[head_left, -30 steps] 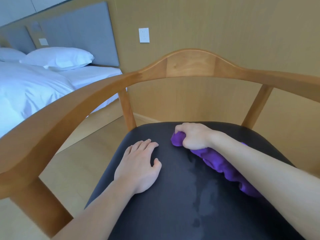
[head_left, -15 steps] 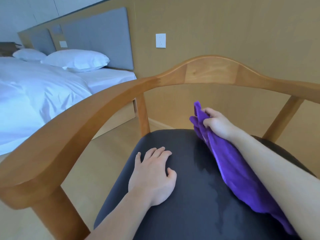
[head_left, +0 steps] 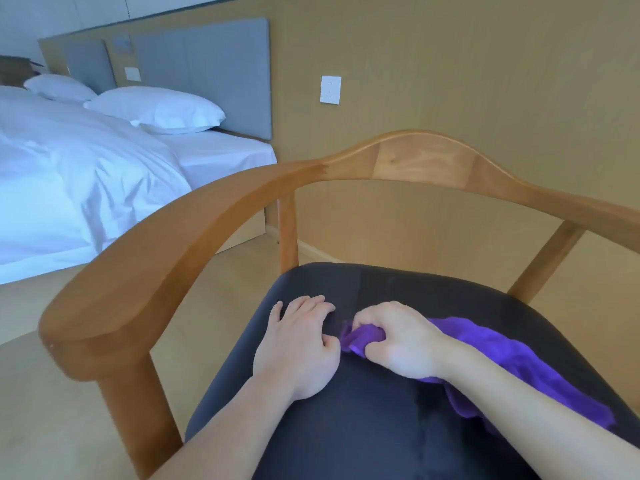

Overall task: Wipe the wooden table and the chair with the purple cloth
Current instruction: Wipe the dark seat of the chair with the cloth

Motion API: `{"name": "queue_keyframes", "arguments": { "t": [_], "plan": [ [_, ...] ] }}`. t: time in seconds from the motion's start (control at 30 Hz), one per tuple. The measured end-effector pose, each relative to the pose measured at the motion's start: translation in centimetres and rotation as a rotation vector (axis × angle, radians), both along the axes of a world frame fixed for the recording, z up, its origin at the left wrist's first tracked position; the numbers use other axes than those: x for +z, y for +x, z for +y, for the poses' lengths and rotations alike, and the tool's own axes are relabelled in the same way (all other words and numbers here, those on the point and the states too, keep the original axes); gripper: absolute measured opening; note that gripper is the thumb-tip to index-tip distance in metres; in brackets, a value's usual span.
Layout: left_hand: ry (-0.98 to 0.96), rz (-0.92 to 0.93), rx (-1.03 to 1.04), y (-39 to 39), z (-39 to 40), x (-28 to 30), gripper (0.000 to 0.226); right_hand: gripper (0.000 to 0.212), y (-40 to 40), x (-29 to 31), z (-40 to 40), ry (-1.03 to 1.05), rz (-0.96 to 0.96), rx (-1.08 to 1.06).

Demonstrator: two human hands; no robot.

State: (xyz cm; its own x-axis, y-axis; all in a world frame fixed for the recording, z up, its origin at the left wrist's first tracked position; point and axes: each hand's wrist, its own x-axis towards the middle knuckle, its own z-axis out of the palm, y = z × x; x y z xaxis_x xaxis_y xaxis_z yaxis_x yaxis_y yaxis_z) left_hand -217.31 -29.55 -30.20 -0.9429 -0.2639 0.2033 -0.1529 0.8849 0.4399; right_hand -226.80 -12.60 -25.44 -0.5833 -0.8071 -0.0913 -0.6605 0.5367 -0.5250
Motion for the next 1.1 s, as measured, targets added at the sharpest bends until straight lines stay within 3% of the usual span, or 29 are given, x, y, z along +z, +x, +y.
{"name": "queue_keyframes", "arguments": {
  "t": [0.1, 0.2, 0.27, 0.37, 0.53, 0.73, 0.8, 0.87, 0.93, 1.0, 1.07, 1.1],
  "plan": [
    [0.012, 0.028, 0.009, 0.1, 0.1, -0.1, 0.065, 0.029, -1.9, 1.0, 0.5, -0.362, -0.322, -0.059],
    [0.027, 0.041, 0.016, 0.0, -0.1, -0.1, 0.064, 0.028, -6.4, 1.0, -0.4, -0.708, -0.264, -0.411],
    [0.026, 0.05, 0.017, 0.0, -0.3, 0.0, 0.061, 0.022, -9.2, -0.3, -1.0, -0.527, -0.145, -0.642],
    [0.03, 0.051, 0.018, -0.1, -0.4, 0.2, 0.057, 0.048, -10.6, -1.8, -2.3, -0.055, -0.081, -0.574],
    [0.026, 0.032, 0.023, 0.0, -0.4, 0.0, 0.055, 0.055, -7.9, -1.7, -1.7, 0.039, 0.104, -0.355],
    [0.031, 0.02, 0.019, 0.1, -0.3, 0.2, 0.054, 0.065, -1.3, -0.6, 2.5, 0.094, 0.039, -0.053],
    [0.029, 0.027, 0.022, 0.1, -0.3, 0.1, 0.054, 0.061, -0.2, -0.1, 4.3, 0.034, 0.02, 0.006],
    [0.032, 0.036, 0.025, 0.1, -0.3, 0.0, 0.054, 0.047, -0.6, 0.4, 5.4, -0.171, 0.037, -0.07],
    [0.038, 0.048, 0.04, -0.1, -0.4, -0.1, 0.054, 0.04, -2.7, 0.5, 5.7, -0.488, 0.043, -0.354],
    [0.043, 0.047, 0.052, -0.2, -0.3, -0.2, 0.054, 0.044, -5.4, 0.2, 5.3, -0.778, -0.109, -0.759],
    [0.048, 0.055, 0.049, -0.2, -0.2, -0.3, 0.054, 0.034, -7.3, -0.6, 3.9, -0.713, -0.205, -0.916],
    [0.049, 0.059, 0.044, -0.2, -0.2, -0.2, 0.054, 0.033, -7.6, -0.9, 3.3, -0.532, -0.163, -0.835]
  ]
}}
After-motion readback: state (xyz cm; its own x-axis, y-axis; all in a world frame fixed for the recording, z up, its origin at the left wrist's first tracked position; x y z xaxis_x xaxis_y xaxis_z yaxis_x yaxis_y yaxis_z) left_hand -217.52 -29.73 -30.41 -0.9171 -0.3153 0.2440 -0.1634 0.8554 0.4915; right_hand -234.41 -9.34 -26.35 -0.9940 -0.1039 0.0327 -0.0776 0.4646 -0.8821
